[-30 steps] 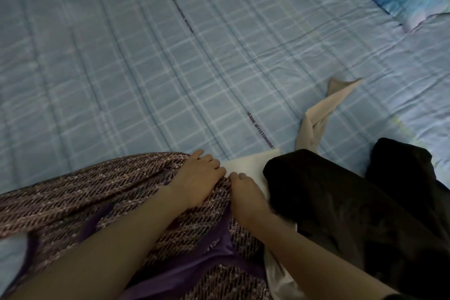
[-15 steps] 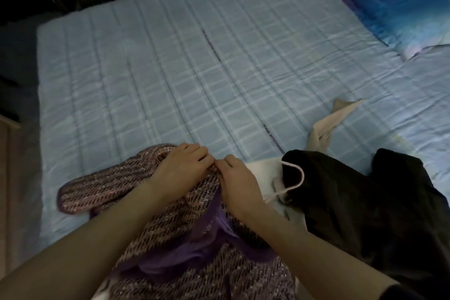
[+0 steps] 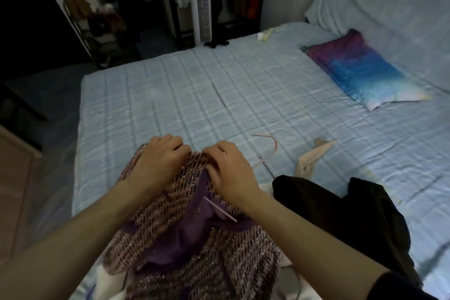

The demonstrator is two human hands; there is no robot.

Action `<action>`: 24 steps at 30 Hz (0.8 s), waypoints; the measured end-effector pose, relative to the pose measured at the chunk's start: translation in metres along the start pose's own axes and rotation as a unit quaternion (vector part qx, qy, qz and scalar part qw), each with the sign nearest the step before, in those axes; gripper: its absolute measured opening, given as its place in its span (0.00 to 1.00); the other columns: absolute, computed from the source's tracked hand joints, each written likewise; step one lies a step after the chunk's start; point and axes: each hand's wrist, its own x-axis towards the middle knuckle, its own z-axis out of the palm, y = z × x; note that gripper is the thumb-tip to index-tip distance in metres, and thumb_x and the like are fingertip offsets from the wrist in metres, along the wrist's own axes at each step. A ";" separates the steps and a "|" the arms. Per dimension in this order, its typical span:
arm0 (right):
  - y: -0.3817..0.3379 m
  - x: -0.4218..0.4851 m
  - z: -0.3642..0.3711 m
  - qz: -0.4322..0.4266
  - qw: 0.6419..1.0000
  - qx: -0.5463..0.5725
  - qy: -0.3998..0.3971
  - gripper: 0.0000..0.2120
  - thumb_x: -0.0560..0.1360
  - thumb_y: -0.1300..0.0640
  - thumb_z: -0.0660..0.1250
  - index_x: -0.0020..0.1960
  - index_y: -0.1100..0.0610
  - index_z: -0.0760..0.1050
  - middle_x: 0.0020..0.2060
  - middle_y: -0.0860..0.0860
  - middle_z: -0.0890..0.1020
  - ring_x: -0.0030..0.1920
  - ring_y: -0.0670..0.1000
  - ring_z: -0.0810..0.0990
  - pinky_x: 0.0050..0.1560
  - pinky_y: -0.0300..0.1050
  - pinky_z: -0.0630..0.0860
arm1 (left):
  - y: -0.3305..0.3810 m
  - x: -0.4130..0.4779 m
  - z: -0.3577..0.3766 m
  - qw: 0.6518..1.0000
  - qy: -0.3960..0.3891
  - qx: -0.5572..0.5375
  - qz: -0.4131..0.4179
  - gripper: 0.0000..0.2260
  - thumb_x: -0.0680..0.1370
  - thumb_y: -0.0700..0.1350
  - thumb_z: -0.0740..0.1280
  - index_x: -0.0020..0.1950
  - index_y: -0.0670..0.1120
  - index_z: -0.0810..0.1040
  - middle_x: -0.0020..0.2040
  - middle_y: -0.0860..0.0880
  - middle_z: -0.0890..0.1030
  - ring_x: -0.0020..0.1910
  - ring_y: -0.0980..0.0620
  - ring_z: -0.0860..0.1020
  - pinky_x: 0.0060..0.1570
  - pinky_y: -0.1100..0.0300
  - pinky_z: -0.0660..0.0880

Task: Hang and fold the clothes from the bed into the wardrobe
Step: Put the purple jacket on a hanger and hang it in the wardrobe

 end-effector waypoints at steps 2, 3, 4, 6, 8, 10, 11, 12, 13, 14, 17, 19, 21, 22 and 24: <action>-0.005 -0.017 -0.016 -0.032 0.999 0.017 0.033 0.11 0.77 0.62 0.66 0.59 0.61 0.78 0.50 0.57 0.77 0.52 0.57 0.76 0.51 0.51 0.74 | -0.004 -0.008 -0.014 1.000 0.019 0.001 -0.022 0.02 0.76 0.43 0.66 0.45 0.46 0.77 0.39 0.49 0.73 0.38 0.46 0.71 0.38 0.55 0.56; -0.004 -0.028 -0.021 -0.041 0.998 0.015 0.046 0.10 0.77 0.63 0.66 0.58 0.61 0.79 0.49 0.57 0.78 0.51 0.57 0.76 0.50 0.51 0.74 | -0.005 -0.012 -0.019 0.999 0.029 0.002 -0.028 0.03 0.77 0.43 0.65 0.45 0.46 0.78 0.39 0.49 0.73 0.38 0.46 0.71 0.39 0.55 0.56; -0.002 -0.037 -0.026 -0.039 0.998 0.007 0.052 0.10 0.77 0.63 0.66 0.57 0.61 0.79 0.48 0.56 0.78 0.50 0.57 0.77 0.50 0.51 0.74 | -0.006 -0.015 -0.025 0.999 0.038 0.003 -0.030 0.05 0.78 0.44 0.64 0.45 0.45 0.78 0.39 0.48 0.73 0.37 0.46 0.71 0.39 0.55 0.56; 0.003 -0.055 -0.036 -0.014 0.999 -0.019 0.047 0.11 0.76 0.62 0.66 0.58 0.59 0.79 0.50 0.55 0.78 0.52 0.56 0.77 0.51 0.51 0.75 | -0.003 -0.020 -0.038 0.998 0.056 0.003 -0.032 0.08 0.80 0.45 0.62 0.46 0.45 0.79 0.39 0.48 0.75 0.37 0.45 0.72 0.38 0.54 0.59; 0.007 -0.069 -0.044 0.019 0.999 -0.037 0.033 0.13 0.76 0.61 0.66 0.60 0.59 0.78 0.54 0.55 0.77 0.54 0.55 0.76 0.54 0.52 0.75 | 0.001 -0.021 -0.052 0.997 0.073 0.003 -0.036 0.09 0.80 0.46 0.62 0.46 0.44 0.80 0.40 0.47 0.76 0.37 0.44 0.73 0.38 0.52 0.62; 0.007 -0.080 -0.051 0.029 0.998 -0.048 0.041 0.11 0.76 0.60 0.67 0.58 0.59 0.78 0.53 0.54 0.76 0.53 0.55 0.76 0.52 0.52 0.75 | 0.006 -0.019 -0.068 0.995 0.092 0.005 -0.043 0.08 0.80 0.45 0.63 0.47 0.44 0.81 0.40 0.46 0.77 0.37 0.43 0.74 0.38 0.50 0.64; 0.007 -0.085 -0.055 0.032 0.997 -0.051 0.051 0.10 0.75 0.59 0.68 0.57 0.58 0.77 0.52 0.52 0.76 0.52 0.54 0.75 0.50 0.51 0.75 | 0.007 -0.019 -0.075 0.994 0.101 0.004 -0.046 0.08 0.80 0.44 0.64 0.47 0.43 0.81 0.40 0.46 0.77 0.37 0.43 0.75 0.37 0.49 0.65; 0.006 -0.089 -0.059 0.041 0.996 -0.052 0.060 0.10 0.75 0.58 0.69 0.55 0.57 0.76 0.51 0.51 0.75 0.51 0.53 0.75 0.50 0.50 0.74 | 0.007 -0.018 -0.082 0.993 0.109 0.001 -0.048 0.08 0.80 0.43 0.64 0.47 0.42 0.81 0.40 0.45 0.77 0.37 0.43 0.75 0.37 0.48 0.67; 0.006 -0.094 -0.062 0.055 0.995 -0.054 0.067 0.11 0.74 0.57 0.70 0.55 0.56 0.74 0.50 0.50 0.74 0.51 0.53 0.74 0.50 0.49 0.74 | 0.007 -0.019 -0.090 0.992 0.118 -0.003 -0.052 0.09 0.80 0.43 0.64 0.47 0.41 0.82 0.40 0.44 0.77 0.38 0.42 0.75 0.37 0.47 0.68; 0.006 -0.097 -0.066 0.070 0.993 -0.058 0.071 0.13 0.73 0.55 0.71 0.55 0.55 0.73 0.50 0.50 0.74 0.51 0.53 0.74 0.50 0.48 0.73 | 0.007 -0.019 -0.096 0.990 0.126 -0.005 -0.059 0.09 0.80 0.43 0.63 0.47 0.40 0.82 0.40 0.44 0.77 0.38 0.42 0.76 0.36 0.46 0.69; 0.009 -0.105 -0.072 0.111 0.990 -0.068 0.060 0.19 0.73 0.53 0.72 0.61 0.55 0.71 0.53 0.50 0.75 0.53 0.51 0.73 0.52 0.48 0.72 | 0.007 -0.021 -0.113 0.984 0.158 -0.003 -0.081 0.10 0.79 0.42 0.63 0.46 0.39 0.82 0.39 0.43 0.77 0.37 0.41 0.76 0.35 0.47 0.67; 0.009 -0.107 -0.072 0.139 0.988 -0.057 0.040 0.18 0.75 0.56 0.69 0.62 0.54 0.70 0.54 0.50 0.74 0.54 0.52 0.73 0.52 0.51 0.72 | 0.009 -0.023 -0.120 0.981 0.168 -0.003 -0.093 0.10 0.78 0.41 0.63 0.46 0.38 0.82 0.38 0.42 0.78 0.37 0.41 0.76 0.35 0.47 0.67; 0.009 -0.106 -0.071 0.174 0.982 -0.060 0.028 0.16 0.75 0.61 0.65 0.62 0.54 0.70 0.55 0.52 0.74 0.56 0.56 0.74 0.53 0.53 0.73 | 0.012 -0.027 -0.125 0.980 0.170 0.003 -0.101 0.09 0.78 0.42 0.63 0.46 0.39 0.82 0.38 0.43 0.77 0.37 0.42 0.75 0.35 0.48 0.65; 0.010 -0.105 -0.071 0.186 0.980 -0.067 0.035 0.18 0.75 0.62 0.65 0.64 0.55 0.70 0.57 0.52 0.73 0.58 0.56 0.73 0.56 0.53 0.73 | 0.013 -0.029 -0.127 0.980 0.172 0.005 -0.103 0.09 0.78 0.42 0.63 0.46 0.39 0.82 0.38 0.43 0.77 0.37 0.42 0.75 0.35 0.48 0.65; 0.012 -0.102 -0.071 0.194 0.977 -0.075 0.051 0.21 0.75 0.61 0.67 0.67 0.56 0.70 0.62 0.53 0.73 0.63 0.56 0.72 0.61 0.52 0.71 | 0.016 -0.034 -0.130 0.978 0.179 0.006 -0.104 0.10 0.79 0.42 0.63 0.46 0.40 0.82 0.38 0.44 0.77 0.37 0.42 0.75 0.35 0.48 0.65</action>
